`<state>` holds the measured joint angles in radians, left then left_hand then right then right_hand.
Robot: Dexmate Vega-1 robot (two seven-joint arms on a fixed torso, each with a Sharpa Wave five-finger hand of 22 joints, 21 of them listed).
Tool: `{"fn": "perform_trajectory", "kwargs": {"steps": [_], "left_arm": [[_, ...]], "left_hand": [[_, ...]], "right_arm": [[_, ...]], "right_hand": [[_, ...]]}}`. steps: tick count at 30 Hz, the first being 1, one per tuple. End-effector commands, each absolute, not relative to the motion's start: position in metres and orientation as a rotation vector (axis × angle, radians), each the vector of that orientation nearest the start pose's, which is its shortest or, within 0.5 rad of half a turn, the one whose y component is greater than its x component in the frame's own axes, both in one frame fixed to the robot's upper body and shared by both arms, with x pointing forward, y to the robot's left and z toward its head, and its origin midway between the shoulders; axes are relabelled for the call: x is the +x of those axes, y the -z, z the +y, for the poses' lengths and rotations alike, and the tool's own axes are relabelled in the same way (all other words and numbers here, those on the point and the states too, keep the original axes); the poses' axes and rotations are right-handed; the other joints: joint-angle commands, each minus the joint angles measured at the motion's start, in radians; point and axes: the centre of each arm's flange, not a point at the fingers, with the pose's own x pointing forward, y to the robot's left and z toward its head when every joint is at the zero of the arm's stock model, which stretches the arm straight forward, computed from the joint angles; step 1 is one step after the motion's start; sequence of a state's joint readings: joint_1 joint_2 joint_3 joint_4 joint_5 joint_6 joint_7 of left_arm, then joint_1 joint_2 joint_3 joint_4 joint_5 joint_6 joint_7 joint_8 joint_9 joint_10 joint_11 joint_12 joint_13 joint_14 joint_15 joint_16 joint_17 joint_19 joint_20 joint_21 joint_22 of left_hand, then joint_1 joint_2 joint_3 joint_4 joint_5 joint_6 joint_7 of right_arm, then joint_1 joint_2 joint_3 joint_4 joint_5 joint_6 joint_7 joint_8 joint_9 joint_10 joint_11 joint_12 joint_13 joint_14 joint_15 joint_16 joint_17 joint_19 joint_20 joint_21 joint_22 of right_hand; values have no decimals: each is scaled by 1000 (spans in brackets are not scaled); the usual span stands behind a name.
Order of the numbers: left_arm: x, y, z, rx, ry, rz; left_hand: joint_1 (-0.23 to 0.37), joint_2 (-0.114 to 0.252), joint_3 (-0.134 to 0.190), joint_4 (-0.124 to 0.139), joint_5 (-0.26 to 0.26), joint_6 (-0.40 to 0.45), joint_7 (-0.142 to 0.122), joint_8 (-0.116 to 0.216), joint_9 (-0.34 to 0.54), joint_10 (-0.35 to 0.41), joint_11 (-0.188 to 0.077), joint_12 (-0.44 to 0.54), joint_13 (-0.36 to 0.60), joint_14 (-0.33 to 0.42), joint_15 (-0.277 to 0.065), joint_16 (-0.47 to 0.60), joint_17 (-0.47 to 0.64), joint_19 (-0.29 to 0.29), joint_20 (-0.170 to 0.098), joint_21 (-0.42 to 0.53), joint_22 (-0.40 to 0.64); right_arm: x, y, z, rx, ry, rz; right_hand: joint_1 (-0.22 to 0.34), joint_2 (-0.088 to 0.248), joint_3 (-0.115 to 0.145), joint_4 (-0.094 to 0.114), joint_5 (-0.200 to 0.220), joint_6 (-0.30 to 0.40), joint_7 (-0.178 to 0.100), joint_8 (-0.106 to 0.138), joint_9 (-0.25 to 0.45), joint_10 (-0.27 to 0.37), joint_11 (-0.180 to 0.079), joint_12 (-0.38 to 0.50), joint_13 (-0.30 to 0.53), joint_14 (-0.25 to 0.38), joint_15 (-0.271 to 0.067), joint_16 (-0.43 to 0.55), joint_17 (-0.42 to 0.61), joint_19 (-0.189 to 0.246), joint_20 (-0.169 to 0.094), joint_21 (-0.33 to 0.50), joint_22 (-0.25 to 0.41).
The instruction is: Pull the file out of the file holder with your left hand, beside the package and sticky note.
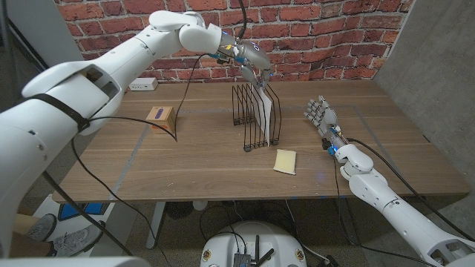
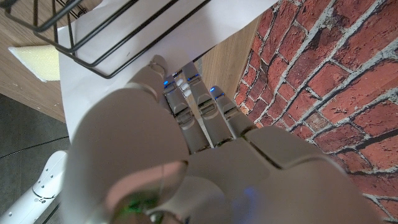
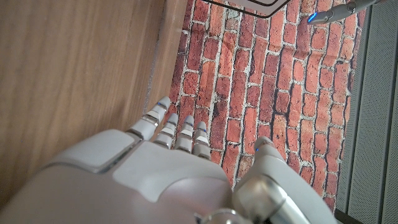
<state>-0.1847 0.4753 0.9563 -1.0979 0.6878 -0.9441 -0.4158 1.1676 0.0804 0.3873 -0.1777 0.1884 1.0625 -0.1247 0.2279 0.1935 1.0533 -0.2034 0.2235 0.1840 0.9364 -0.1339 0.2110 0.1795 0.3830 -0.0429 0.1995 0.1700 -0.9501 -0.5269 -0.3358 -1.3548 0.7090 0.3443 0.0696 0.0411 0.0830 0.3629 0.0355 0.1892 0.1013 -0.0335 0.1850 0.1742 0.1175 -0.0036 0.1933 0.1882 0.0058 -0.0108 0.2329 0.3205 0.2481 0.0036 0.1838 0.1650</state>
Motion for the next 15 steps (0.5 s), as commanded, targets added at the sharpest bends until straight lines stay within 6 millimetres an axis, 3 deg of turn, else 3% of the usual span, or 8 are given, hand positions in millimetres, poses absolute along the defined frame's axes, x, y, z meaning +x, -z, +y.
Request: {"fn": "perform_trajectory", "kwargs": {"steps": [1, 15], "left_arm": [[553, -247, 59, 2220, 703, -1228], [546, -253, 59, 2215, 694, -1227]], "left_hand": [[8, 3, -8, 1, -1, 13, 1, 4, 3, 10, 0, 5, 4, 11, -109, 5, 2, 13, -165, 0, 3], [15, 7, -17, -1, 1, 16, 1, -2, 3, 55, -4, 14, 8, 37, -110, 2, 1, 22, -165, -2, 3]], "right_arm": [[633, 59, -296, 98, -243, -601], [632, 58, -296, 95, -242, -607]], "right_hand": [[-4, 47, -5, 0, 6, 9, 3, 5, 5, 11, 1, 3, 3, 7, 3, 5, 3, 7, 2, 6, 4], [-4, 47, -5, 0, 6, 8, 2, 5, 5, 10, 0, 3, 3, 7, 4, 5, 3, 6, 2, 6, 4]]}}
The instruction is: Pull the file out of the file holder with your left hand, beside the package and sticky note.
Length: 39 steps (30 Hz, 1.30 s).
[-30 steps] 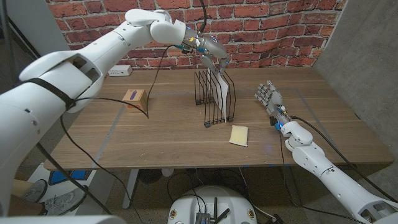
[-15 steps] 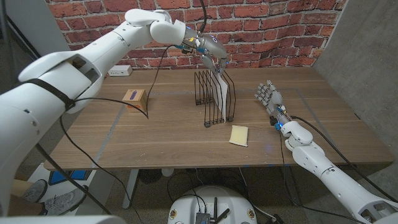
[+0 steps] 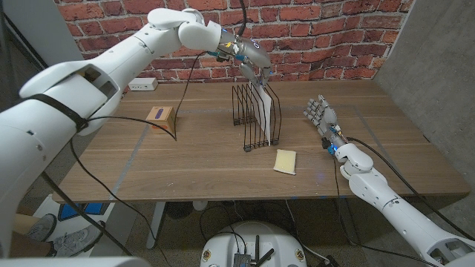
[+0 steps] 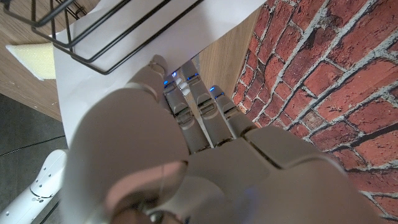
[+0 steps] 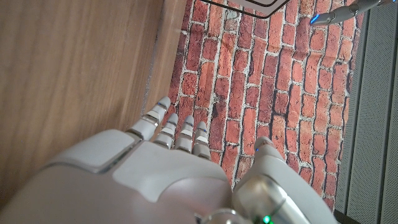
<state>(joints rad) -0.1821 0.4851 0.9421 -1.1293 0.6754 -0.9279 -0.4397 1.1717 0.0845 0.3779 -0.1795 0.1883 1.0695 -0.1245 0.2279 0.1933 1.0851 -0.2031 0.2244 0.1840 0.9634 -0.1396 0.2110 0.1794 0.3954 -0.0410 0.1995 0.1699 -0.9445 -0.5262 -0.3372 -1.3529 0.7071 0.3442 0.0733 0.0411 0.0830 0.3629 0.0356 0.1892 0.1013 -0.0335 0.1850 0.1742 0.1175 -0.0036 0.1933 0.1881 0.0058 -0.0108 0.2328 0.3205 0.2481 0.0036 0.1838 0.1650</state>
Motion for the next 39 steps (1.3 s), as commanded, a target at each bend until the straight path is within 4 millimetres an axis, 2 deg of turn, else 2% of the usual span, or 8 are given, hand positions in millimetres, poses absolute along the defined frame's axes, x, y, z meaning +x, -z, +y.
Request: {"fn": "perform_trajectory", "kwargs": {"steps": [1, 22, 39], "left_arm": [[545, -254, 59, 2217, 693, -1229], [522, -261, 61, 2214, 635, -1261], [510, -265, 66, 2181, 575, -1272]], "left_hand": [[12, 2, -9, 1, 1, 6, 0, -4, 3, 25, -4, 13, 8, 10, -104, 1, 1, 10, -167, -2, 3], [20, 6, -15, 1, 3, 6, 3, -10, 3, 32, -6, 10, 9, 18, -104, -3, 2, 20, -167, -1, 4], [24, 6, -21, 2, 4, 11, 4, -12, 2, 37, -6, 8, 10, 23, -104, -6, 2, 22, -167, -2, 4]], "right_arm": [[632, 58, -296, 96, -242, -608], [629, 57, -296, 96, -243, -618], [629, 55, -297, 93, -248, -622]], "right_hand": [[-3, 47, -5, 0, 6, 8, 2, 5, 5, 10, 0, 3, 3, 6, 3, 5, 2, 7, 2, 6, 4], [-3, 48, -5, 0, 6, 10, 2, 5, 5, 11, 1, 3, 3, 6, 4, 5, 2, 6, 1, 6, 4], [-3, 48, -6, 1, 6, 9, 2, 5, 5, 11, 2, 3, 3, 6, 7, 6, 2, 6, 1, 6, 4]]}}
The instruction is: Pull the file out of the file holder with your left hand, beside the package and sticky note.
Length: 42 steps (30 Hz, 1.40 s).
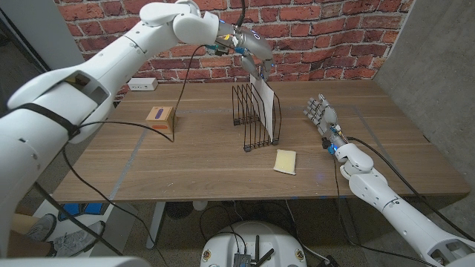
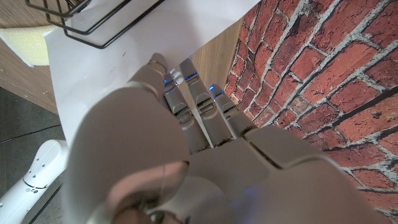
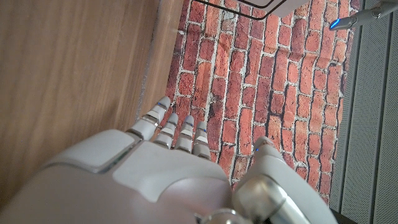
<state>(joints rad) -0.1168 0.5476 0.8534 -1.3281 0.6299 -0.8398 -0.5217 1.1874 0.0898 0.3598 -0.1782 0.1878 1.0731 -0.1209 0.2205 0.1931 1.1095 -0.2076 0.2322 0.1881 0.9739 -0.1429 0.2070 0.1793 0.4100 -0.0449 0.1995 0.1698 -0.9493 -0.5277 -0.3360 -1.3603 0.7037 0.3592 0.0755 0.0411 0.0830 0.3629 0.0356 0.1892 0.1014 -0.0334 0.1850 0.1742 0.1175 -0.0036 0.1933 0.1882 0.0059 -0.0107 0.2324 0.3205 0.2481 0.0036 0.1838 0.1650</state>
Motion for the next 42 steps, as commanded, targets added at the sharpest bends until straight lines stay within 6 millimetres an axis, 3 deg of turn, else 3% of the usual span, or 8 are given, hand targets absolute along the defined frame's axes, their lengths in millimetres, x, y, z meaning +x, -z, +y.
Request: {"fn": "perform_trajectory", "kwargs": {"steps": [1, 23, 42], "left_arm": [[509, -265, 67, 2177, 570, -1273], [492, -272, 82, 2103, 430, -1305], [465, -281, 109, 1978, 264, -1300]], "left_hand": [[9, 1, -3, 1, 5, 7, -1, -5, 3, 13, -1, 0, 6, 13, -101, -2, 2, 8, -164, -2, 4], [13, 4, -11, 2, 6, 8, 3, -9, 3, 18, 0, -3, 6, 29, -101, 0, 4, 11, -164, -4, 4], [17, 4, -18, 2, 7, 6, -2, -13, 3, 21, -1, -6, 7, 36, -102, -1, 4, 9, -164, -6, 3]], "right_arm": [[629, 55, -297, 94, -248, -622], [630, 53, -298, 94, -244, -625], [628, 44, -299, 86, -242, -656]], "right_hand": [[-3, 48, -6, 1, 6, 9, 2, 5, 5, 11, 2, 3, 3, 7, 6, 6, 2, 7, 1, 6, 4], [-3, 48, -6, 1, 6, 10, 3, 5, 5, 11, 1, 3, 3, 6, 6, 6, 2, 6, 2, 6, 4], [-2, 48, -6, 1, 6, 11, 2, 5, 5, 11, 0, 3, 3, 7, 4, 7, 2, 5, 0, 6, 4]]}}
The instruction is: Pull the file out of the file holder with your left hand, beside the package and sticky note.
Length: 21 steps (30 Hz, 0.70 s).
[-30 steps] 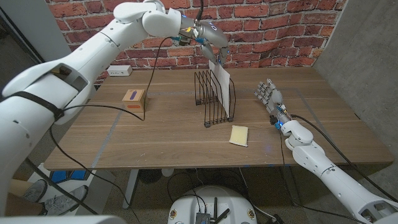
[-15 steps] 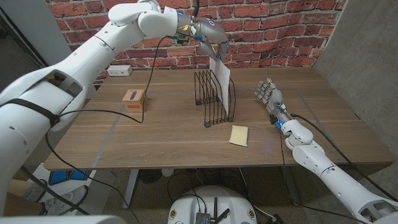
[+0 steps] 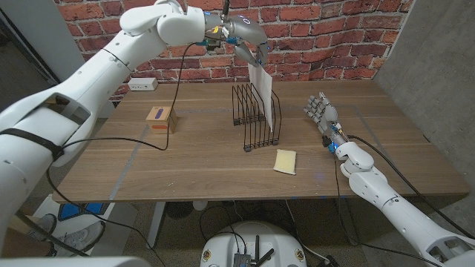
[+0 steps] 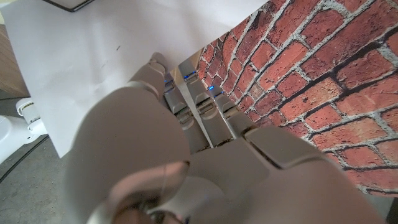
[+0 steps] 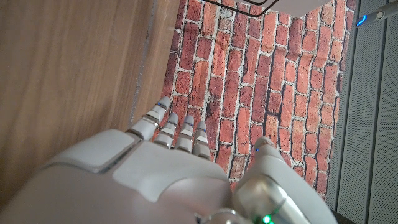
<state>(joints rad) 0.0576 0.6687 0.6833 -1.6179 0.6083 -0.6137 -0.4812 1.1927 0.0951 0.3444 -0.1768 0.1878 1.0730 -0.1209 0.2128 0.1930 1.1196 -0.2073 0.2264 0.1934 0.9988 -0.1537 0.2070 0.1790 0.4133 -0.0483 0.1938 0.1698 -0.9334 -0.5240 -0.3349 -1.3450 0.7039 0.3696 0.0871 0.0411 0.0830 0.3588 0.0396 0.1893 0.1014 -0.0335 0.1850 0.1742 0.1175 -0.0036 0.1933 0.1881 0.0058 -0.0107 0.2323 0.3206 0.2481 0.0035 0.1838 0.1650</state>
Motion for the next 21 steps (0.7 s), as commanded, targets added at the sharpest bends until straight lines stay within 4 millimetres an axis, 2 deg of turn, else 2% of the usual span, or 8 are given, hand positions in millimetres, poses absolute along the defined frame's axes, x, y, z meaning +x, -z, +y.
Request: {"fn": "perform_trajectory", "kwargs": {"steps": [1, 21], "left_arm": [[463, -281, 110, 1969, 252, -1303], [432, -284, 149, 1837, 57, -1305]], "left_hand": [[11, -1, -3, 0, 7, 5, -1, -5, 4, 11, -1, 0, 1, 11, -91, -2, 5, 6, -160, -1, 3], [14, 2, -8, 1, 8, 5, -1, -7, 4, 14, -2, -2, 3, 15, -91, -3, 5, 4, -159, -2, 3]], "right_arm": [[628, 43, -299, 87, -240, -659], [623, 39, -295, 76, -243, -690]], "right_hand": [[-2, 48, -2, -3, 6, 11, 2, 5, 5, 11, 1, 3, 3, 7, 4, 7, 2, 5, 0, 6, 4], [-2, 48, -2, -3, 6, 13, 3, 6, 5, 12, 2, 3, 3, 7, 4, 7, 2, 7, -1, 6, 4]]}}
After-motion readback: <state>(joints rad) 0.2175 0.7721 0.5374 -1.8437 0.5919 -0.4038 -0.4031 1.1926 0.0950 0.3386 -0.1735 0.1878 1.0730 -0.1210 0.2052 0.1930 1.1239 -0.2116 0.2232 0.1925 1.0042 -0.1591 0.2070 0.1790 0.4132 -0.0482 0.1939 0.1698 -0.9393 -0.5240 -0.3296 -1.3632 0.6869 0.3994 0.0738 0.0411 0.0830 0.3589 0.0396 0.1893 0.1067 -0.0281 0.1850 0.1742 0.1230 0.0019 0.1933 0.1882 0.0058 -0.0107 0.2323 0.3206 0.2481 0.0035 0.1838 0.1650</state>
